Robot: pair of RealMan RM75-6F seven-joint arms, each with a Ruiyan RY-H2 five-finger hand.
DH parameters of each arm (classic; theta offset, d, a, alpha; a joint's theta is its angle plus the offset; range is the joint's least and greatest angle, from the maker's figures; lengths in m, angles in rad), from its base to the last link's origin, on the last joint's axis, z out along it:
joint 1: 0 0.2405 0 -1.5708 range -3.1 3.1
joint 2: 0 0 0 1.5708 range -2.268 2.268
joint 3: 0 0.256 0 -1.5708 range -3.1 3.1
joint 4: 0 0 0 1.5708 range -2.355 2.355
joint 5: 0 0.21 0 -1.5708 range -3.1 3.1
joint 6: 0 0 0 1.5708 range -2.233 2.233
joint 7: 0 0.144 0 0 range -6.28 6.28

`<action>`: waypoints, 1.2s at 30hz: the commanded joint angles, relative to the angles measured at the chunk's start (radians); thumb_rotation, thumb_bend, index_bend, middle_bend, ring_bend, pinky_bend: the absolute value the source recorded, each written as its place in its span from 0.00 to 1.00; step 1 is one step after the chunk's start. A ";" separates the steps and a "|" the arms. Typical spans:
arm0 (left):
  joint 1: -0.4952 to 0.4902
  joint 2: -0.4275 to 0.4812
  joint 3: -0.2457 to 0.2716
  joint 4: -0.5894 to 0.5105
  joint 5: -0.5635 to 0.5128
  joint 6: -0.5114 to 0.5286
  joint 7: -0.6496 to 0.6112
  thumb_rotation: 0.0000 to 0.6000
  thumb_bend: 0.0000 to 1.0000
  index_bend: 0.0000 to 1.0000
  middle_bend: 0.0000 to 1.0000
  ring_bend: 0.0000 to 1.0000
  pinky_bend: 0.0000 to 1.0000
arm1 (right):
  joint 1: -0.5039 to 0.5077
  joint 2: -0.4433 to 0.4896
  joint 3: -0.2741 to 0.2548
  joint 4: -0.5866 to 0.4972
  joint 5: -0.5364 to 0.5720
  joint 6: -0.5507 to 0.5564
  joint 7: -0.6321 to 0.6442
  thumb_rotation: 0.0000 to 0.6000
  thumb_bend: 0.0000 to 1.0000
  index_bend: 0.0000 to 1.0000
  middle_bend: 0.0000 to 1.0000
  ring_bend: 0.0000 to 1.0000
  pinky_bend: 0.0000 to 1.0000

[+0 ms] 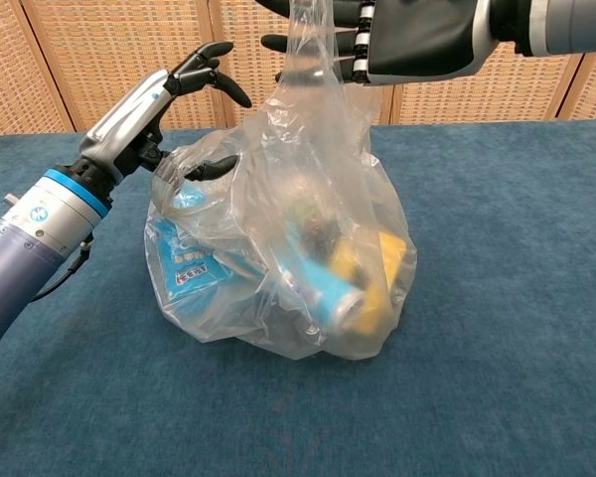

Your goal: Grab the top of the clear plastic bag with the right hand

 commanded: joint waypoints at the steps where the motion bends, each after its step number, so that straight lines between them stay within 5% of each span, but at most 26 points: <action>1: 0.001 0.018 0.003 -0.029 0.004 0.003 -0.008 1.00 0.31 0.38 0.00 0.00 0.00 | 0.007 0.002 -0.009 0.003 -0.004 0.007 0.008 1.00 0.27 0.22 0.31 0.14 0.00; 19: 0.010 0.129 -0.052 -0.201 -0.033 0.002 -0.025 1.00 0.41 0.46 0.00 0.00 0.00 | 0.048 0.028 -0.069 0.016 -0.014 0.062 0.053 1.00 0.27 0.22 0.31 0.14 0.00; 36: 0.008 0.331 -0.091 -0.416 0.016 0.095 0.046 1.00 0.41 0.44 0.00 0.00 0.00 | 0.093 0.066 -0.123 0.002 -0.021 0.084 0.037 1.00 0.28 0.22 0.31 0.15 0.00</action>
